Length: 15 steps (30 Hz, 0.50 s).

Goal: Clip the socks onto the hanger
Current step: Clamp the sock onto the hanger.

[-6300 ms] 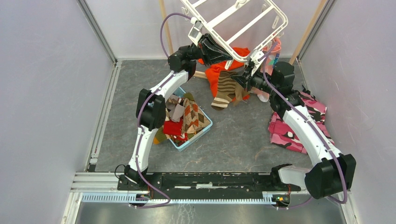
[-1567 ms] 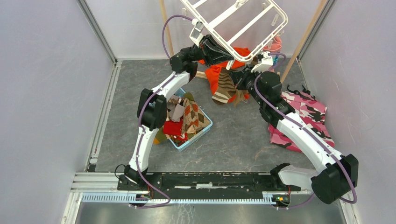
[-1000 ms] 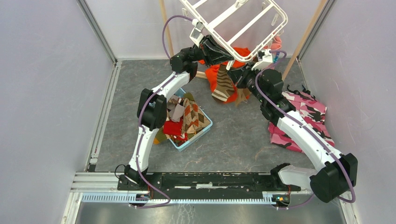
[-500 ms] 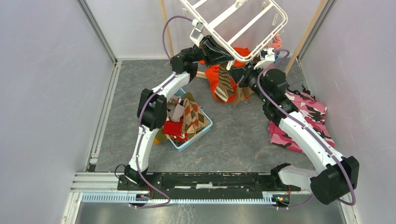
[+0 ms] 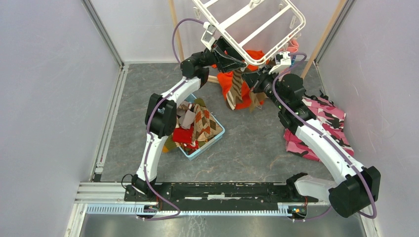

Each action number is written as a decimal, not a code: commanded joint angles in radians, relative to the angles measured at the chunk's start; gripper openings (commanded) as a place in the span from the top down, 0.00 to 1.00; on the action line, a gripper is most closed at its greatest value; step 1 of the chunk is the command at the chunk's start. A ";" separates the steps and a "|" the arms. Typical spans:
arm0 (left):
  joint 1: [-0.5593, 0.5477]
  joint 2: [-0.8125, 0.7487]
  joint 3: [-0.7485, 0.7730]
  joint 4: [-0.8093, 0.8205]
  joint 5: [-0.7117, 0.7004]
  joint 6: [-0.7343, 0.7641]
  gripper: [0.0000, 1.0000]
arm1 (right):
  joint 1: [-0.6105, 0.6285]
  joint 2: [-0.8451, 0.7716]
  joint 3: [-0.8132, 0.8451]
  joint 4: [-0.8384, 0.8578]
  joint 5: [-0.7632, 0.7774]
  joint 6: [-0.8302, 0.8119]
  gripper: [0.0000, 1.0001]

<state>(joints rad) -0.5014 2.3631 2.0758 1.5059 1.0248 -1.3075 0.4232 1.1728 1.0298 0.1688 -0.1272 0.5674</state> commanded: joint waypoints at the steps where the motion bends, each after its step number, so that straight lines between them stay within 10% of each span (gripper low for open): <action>1: 0.000 -0.049 -0.033 0.152 -0.003 0.038 0.35 | -0.004 -0.033 -0.001 0.051 0.011 -0.044 0.99; 5: 0.003 -0.090 -0.106 0.152 -0.019 0.066 0.19 | -0.003 -0.044 -0.002 0.039 0.011 -0.109 0.87; 10: 0.015 -0.184 -0.250 0.108 -0.050 0.144 0.11 | -0.003 -0.078 -0.034 0.025 0.012 -0.204 0.48; 15: 0.035 -0.278 -0.412 0.103 -0.096 0.208 0.06 | -0.010 -0.132 -0.091 0.020 0.002 -0.308 0.36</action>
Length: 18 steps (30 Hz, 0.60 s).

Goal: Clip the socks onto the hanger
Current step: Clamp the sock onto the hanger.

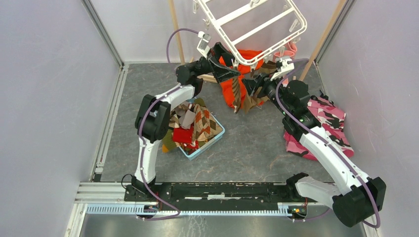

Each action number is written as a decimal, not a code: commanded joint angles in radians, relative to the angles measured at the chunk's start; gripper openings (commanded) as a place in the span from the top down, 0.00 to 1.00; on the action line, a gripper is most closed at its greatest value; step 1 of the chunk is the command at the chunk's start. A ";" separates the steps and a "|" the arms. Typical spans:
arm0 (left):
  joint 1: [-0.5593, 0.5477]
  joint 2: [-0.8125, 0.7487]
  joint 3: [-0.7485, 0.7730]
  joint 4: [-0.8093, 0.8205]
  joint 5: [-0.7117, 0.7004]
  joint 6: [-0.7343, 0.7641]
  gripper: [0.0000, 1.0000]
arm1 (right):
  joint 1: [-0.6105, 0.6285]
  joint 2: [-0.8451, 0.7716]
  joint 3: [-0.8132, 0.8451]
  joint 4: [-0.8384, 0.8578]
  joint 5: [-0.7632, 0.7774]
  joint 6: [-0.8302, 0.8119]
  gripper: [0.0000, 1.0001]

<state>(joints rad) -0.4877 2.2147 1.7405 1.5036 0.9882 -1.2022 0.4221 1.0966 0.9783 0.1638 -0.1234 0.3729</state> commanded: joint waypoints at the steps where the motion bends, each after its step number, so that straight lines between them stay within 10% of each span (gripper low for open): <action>1: 0.025 -0.148 -0.108 0.103 -0.066 0.112 0.05 | -0.013 -0.071 -0.052 0.026 -0.009 -0.133 0.35; 18: 0.085 -0.640 -0.764 -0.253 -0.307 0.563 0.00 | -0.206 -0.242 -0.202 -0.280 -0.865 -0.865 0.07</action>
<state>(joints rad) -0.4004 1.7336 1.0767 1.3762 0.7807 -0.8608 0.2584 0.8925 0.8165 -0.0566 -0.7834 -0.3271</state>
